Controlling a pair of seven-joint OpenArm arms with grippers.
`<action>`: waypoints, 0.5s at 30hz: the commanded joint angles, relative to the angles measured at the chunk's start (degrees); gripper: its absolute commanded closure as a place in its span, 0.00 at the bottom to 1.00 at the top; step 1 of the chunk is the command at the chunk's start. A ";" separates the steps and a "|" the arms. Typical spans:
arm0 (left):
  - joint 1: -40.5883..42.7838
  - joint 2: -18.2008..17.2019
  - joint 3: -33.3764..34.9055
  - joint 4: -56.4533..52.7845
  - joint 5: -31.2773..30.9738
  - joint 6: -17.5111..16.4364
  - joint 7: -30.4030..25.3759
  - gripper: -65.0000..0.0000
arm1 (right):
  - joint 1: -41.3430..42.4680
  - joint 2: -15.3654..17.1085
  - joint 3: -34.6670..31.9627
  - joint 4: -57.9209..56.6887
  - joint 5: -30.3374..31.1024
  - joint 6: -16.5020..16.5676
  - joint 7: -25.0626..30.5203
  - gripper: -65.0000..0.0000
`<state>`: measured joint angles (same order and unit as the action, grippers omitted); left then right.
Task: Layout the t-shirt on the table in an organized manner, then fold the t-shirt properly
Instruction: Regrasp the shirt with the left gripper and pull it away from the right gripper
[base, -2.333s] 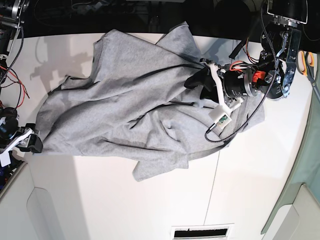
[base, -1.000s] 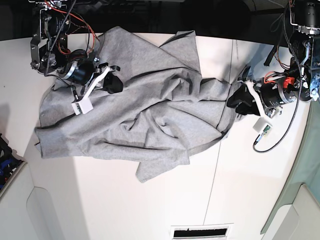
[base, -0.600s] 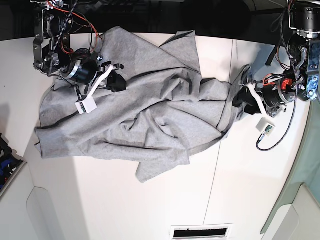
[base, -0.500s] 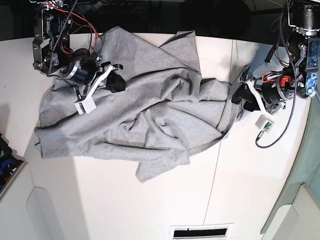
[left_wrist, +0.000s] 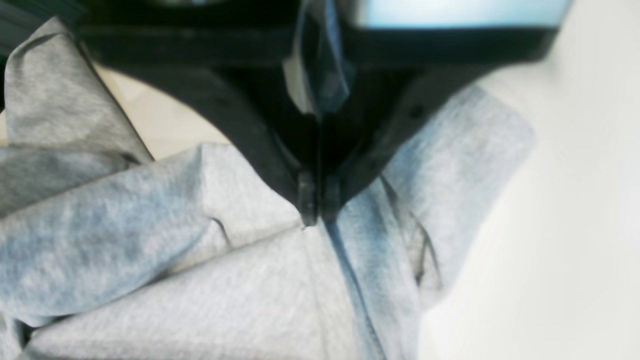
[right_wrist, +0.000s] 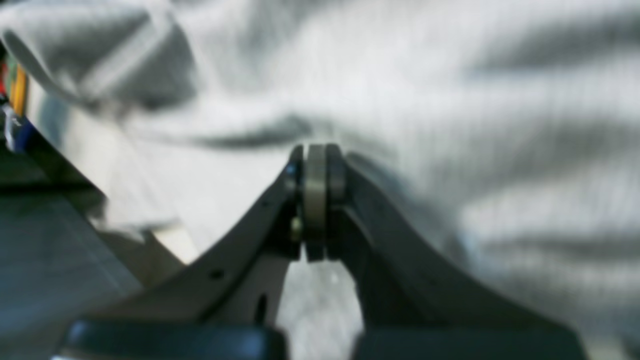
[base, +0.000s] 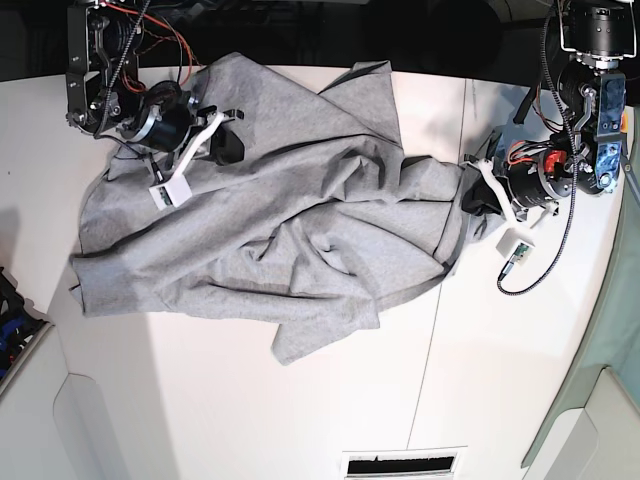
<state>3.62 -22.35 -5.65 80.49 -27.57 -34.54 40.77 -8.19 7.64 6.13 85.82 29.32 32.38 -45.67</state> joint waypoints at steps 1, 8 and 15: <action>-1.46 -1.66 -0.39 0.85 -1.11 0.02 -0.61 1.00 | -0.42 0.28 0.11 0.83 -0.07 0.42 1.29 1.00; -5.27 -8.02 -0.39 0.90 -5.90 -0.87 3.89 1.00 | -4.92 3.23 0.11 0.83 -3.41 0.39 2.91 1.00; -8.31 -13.40 -0.37 0.90 -5.97 -0.87 4.31 1.00 | -5.18 12.70 0.42 0.85 -3.43 -0.70 5.18 1.00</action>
<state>-3.60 -34.83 -5.58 80.51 -32.82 -35.14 46.09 -13.47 19.57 6.09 86.04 27.05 32.16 -40.12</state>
